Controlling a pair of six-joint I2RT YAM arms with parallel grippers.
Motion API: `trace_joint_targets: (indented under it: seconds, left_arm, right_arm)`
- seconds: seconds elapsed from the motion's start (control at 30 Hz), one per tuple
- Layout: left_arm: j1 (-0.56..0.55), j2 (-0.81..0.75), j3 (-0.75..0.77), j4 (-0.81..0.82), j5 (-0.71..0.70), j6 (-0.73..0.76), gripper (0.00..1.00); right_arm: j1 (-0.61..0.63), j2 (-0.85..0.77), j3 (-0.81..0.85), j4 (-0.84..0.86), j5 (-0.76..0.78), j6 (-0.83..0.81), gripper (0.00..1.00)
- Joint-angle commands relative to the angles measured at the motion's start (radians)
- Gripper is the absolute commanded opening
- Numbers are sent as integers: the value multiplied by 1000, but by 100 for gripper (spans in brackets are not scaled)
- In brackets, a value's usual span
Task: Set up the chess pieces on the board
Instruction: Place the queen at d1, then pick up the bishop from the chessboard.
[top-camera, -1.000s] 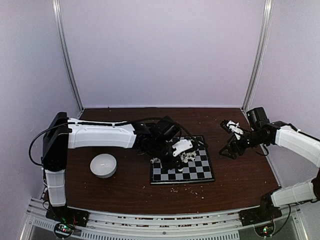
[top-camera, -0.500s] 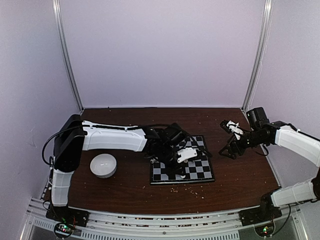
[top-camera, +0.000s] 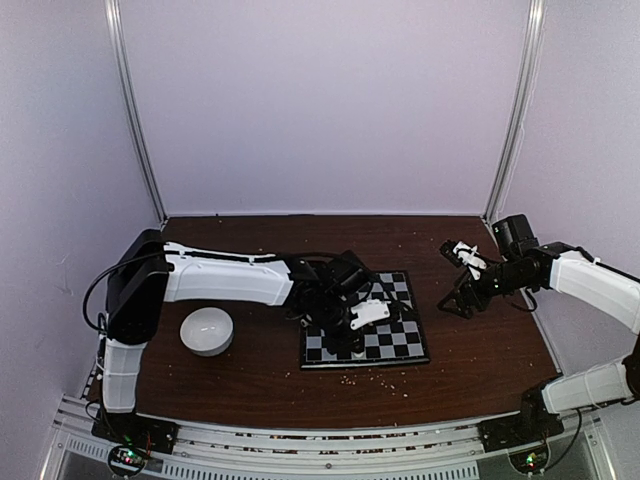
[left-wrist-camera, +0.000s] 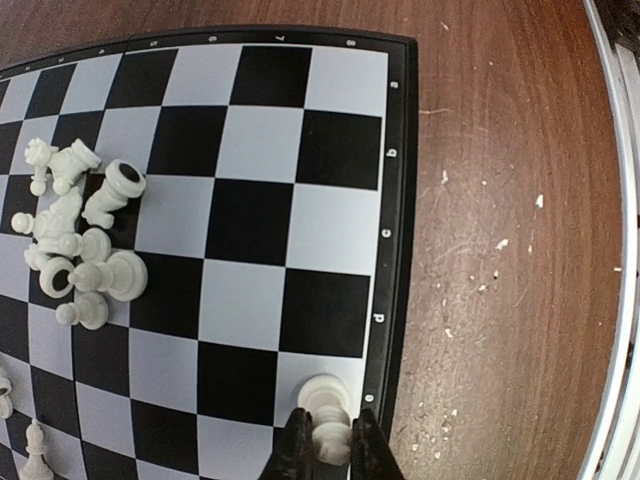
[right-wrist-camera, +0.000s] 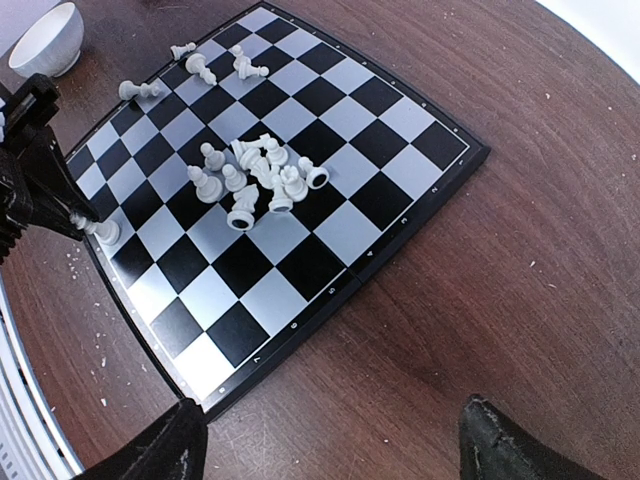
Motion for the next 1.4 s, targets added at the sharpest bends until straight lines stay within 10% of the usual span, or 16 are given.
trace_joint_targets:
  seconds: [0.0,0.93,1.37]
  left_arm:
    - [-7,-18,-19,12,-44,-30,4]
    - [19,-302,-41,-5,-227,-68,46]
    - [297,-296,-263,313,-147,-653,47]
  right_arm:
    - [-2,4,-1,-1,13,-19,87]
    - [5,4,60,-78,-50,-39,85]
    - [259,257,403,-171,179,-26,72]
